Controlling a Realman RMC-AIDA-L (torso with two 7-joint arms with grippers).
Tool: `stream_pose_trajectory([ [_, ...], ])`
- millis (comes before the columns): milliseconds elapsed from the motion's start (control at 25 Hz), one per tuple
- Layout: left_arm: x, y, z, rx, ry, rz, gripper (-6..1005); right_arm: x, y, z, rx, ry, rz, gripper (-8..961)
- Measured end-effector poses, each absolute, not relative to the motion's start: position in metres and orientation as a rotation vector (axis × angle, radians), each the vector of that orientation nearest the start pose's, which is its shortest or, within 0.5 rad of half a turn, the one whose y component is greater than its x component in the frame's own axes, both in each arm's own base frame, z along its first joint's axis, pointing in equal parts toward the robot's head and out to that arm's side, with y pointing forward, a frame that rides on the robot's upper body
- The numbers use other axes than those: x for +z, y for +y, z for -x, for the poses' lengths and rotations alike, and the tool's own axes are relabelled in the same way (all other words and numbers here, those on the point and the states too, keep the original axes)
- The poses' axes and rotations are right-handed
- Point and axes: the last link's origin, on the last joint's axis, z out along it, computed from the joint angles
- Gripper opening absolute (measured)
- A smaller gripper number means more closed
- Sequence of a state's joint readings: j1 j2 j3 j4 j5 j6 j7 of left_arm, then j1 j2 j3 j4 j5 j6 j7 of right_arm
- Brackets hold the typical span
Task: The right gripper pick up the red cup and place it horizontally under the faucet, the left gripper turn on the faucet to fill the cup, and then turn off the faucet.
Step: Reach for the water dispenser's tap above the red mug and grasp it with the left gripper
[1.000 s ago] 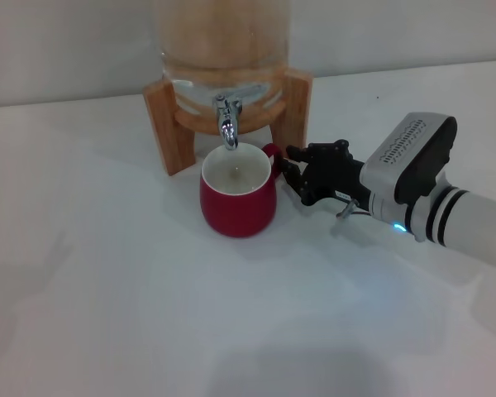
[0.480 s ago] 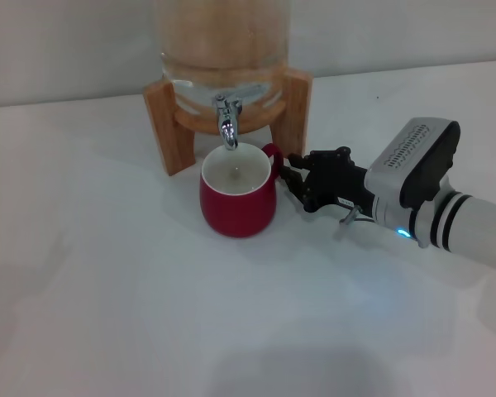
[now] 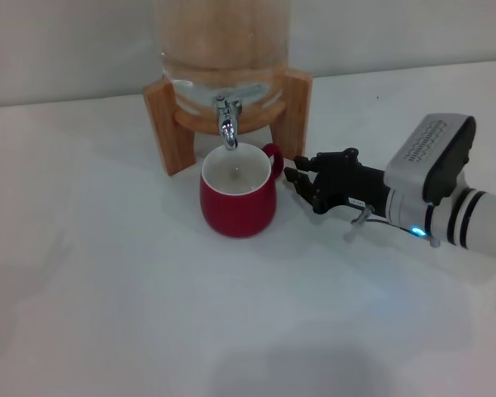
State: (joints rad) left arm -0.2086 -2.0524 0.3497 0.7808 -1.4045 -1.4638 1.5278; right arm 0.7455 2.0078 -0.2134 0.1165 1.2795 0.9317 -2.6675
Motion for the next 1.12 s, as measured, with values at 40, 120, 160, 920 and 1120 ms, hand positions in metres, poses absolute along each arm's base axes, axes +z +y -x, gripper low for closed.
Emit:
stream_pose_trajectory([
  [40,0.115,0.265,0.376,-0.921,-1.080,1.844,875,-0.070,0.378,-0.272,0.525,0.451,2.298,208],
  [120,0.115,0.265,0.376,-0.921,-1.080,1.843,875,-0.069,0.378,-0.274,0.525,0.464,2.310,210],
  [160,0.115,0.265,0.376,-0.921,-1.080,1.843,875,-0.067,0.379,-0.276,0.521,0.474,2.318,212],
  [920,0.114,0.268,0.373,-0.929,-1.073,1.856,875,-0.026,0.369,-0.295,0.559,0.486,2.413,239],
  [1120,0.112,0.268,0.372,-0.931,-1.075,1.859,875,-0.008,0.364,-0.298,0.580,0.485,2.429,306],
])
